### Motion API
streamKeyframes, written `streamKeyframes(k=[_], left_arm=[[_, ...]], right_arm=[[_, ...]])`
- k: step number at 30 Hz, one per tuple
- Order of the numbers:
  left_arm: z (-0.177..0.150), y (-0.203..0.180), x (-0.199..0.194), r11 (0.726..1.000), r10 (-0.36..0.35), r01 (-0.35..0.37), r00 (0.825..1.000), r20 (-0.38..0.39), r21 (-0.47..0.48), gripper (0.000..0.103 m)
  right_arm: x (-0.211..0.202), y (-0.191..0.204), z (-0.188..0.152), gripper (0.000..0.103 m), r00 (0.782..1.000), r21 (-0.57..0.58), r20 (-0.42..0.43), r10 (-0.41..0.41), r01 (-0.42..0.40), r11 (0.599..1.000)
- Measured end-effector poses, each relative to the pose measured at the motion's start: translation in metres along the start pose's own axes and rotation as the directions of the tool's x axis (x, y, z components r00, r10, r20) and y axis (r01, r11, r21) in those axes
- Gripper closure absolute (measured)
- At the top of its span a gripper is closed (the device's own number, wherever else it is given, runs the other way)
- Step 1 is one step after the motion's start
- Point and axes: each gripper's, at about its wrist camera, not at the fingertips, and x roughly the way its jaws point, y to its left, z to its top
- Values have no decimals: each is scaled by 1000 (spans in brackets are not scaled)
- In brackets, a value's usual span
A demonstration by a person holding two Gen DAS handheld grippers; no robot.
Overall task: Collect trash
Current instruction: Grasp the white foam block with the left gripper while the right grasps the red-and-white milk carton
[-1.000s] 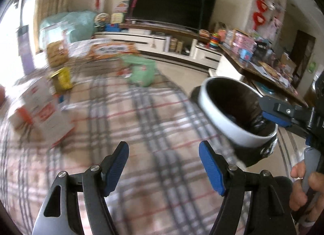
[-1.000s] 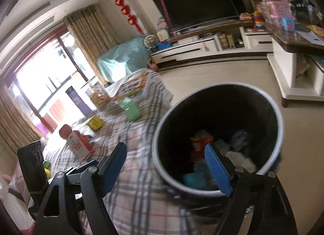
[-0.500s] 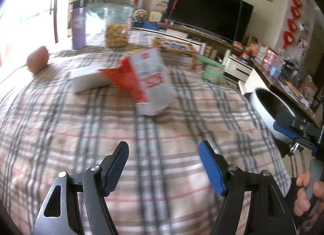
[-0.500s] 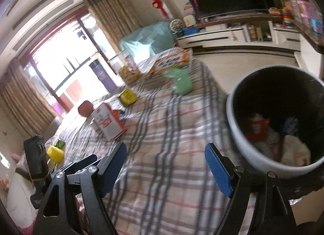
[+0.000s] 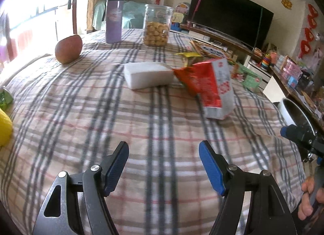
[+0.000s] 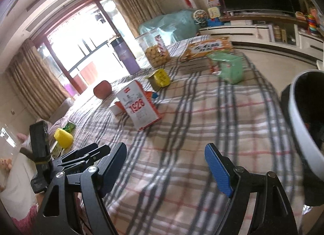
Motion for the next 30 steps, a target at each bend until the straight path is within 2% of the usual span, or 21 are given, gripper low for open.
streamKeyframes(k=[7,11,18,21,25,28,30], left_arm=[[13,16,16,1000,10,-10,1000,-22,23,32],[27,21,30,996,12,-9,999,-38,85,30],[62,37,52,985,46,-43,999,-14,165,23],[76,43,69,980,40,-33,999,-29,197,21],[90,47,96,972,1,16,997,-73,234,19],[98,50,115,968,17,6,996,-90,252,18],[103,50,124,969,3,22,995,-98,248,17]], right_arm=[[29,17,5,22,999,-32,-32,17,-18,999],[42,23,13,22,999,-52,-45,27,-29,998],[60,26,28,22,998,-80,-54,36,-40,996],[70,27,34,22,997,-87,-62,42,-47,995],[85,32,42,22,996,-103,-75,51,-59,993],[93,34,46,22,995,-114,-80,53,-62,992],[98,35,47,22,995,-119,-83,51,-60,991]])
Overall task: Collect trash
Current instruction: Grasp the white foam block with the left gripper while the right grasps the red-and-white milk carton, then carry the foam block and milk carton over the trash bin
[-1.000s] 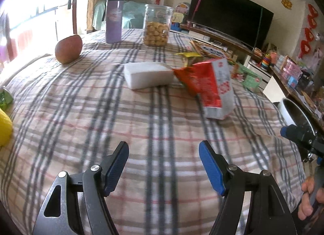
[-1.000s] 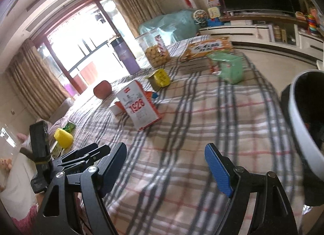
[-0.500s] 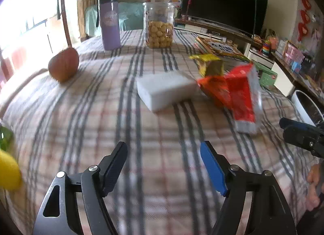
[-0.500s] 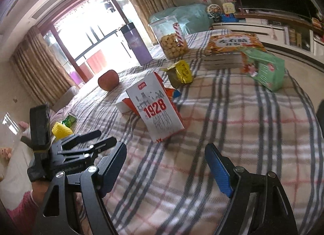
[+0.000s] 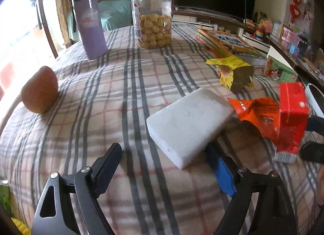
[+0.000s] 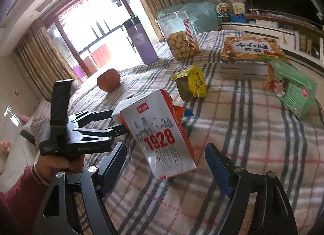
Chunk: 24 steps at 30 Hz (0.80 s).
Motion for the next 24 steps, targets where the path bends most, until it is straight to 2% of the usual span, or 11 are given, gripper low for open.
streamKeyframes(k=[3,4,5,6,8,9,15,24], left_arm=[[4,-5,2,999,-32,32,999,29,22,17],[5,-7,1,999,-41,40,998,41,30,18],[4,-9,-1,998,-51,49,997,53,39,19],[3,-10,-3,998,-57,54,996,64,46,21],[3,-12,-2,996,-78,75,994,70,52,48],[1,-12,-4,995,-91,89,994,62,46,49],[-8,-23,-13,999,-53,53,997,62,3,54],[-50,-46,-61,992,-52,63,994,98,-110,55]], right_arm=[[5,-1,0,30,1000,-5,-13,-1,1,1000],[5,-1,-1,44,1000,-6,-20,-1,1,1000],[5,-2,-2,48,1000,-4,-24,-7,7,1000],[3,-3,-3,49,1000,-3,-22,-7,7,1000],[-1,-4,-5,51,1000,-1,-16,-7,7,1000],[-4,-5,-6,51,1000,4,-11,-10,10,1000],[-32,-14,-16,53,999,52,29,-21,19,998],[-68,-33,-36,53,997,119,55,-54,47,992]])
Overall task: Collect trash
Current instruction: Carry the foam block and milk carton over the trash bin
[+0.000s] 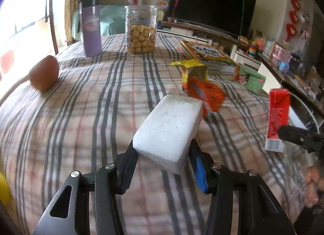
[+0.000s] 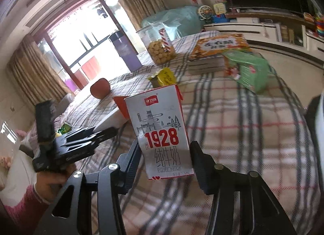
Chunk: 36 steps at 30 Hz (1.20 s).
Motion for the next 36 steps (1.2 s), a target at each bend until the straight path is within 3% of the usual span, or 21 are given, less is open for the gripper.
streamKeyframes(k=[5,14,36], left_arm=[[-22,-17,-31,999,-33,33,999,17,-43,55],[-36,-63,-46,995,-98,98,995,11,-7,55],[-7,-170,-26,968,-228,225,974,15,115,55]], right_arm=[[-19,-10,-6,53,1000,31,27,-4,3,1000],[-53,-27,-14,53,996,69,81,-26,20,997],[-132,-91,-32,53,973,184,171,-154,122,975]])
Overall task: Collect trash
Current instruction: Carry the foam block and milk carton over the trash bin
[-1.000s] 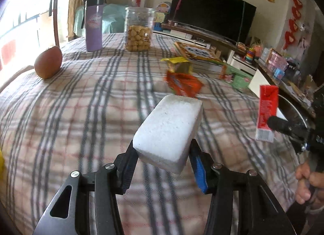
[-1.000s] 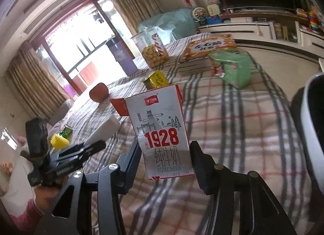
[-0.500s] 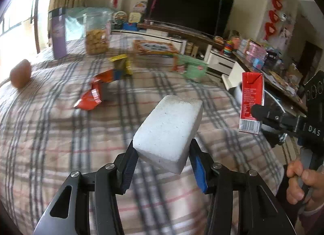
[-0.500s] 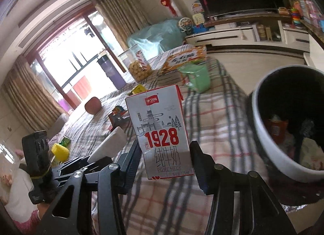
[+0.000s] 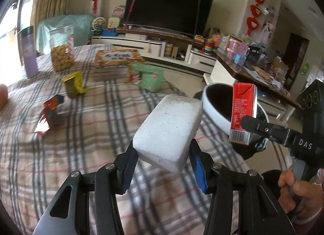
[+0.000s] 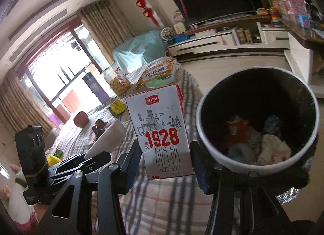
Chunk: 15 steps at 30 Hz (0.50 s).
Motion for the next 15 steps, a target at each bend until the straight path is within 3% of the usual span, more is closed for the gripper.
streamKeyframes(k=[15], left_arm=[[23,-41,28,996,-52,52,999,-8,68,54]], right_arm=[[-26,-39,10,54,997,58,55,-57,54,997]])
